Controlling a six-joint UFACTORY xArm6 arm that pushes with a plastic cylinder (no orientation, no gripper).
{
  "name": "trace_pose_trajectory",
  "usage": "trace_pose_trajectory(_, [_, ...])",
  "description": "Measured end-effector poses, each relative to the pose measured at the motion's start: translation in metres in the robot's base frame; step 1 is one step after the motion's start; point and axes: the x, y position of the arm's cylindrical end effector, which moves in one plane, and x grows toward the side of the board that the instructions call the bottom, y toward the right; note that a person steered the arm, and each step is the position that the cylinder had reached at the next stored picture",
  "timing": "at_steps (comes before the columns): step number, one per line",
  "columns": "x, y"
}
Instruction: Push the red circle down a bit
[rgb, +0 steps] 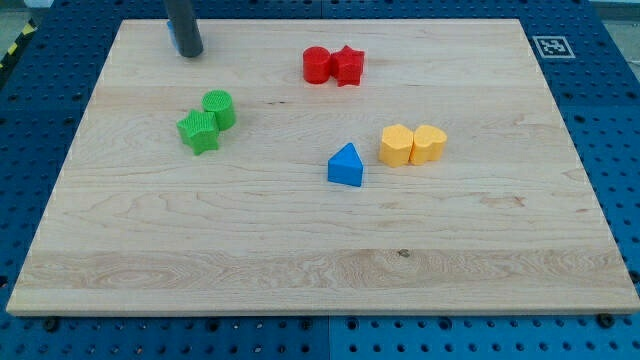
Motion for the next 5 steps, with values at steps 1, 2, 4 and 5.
trace_pose_trajectory(1, [0.020,0.026])
trace_pose_trajectory(2, [0.050,0.041])
trace_pose_trajectory(4, [0.052,0.041])
trace_pose_trajectory(5, [0.072,0.046])
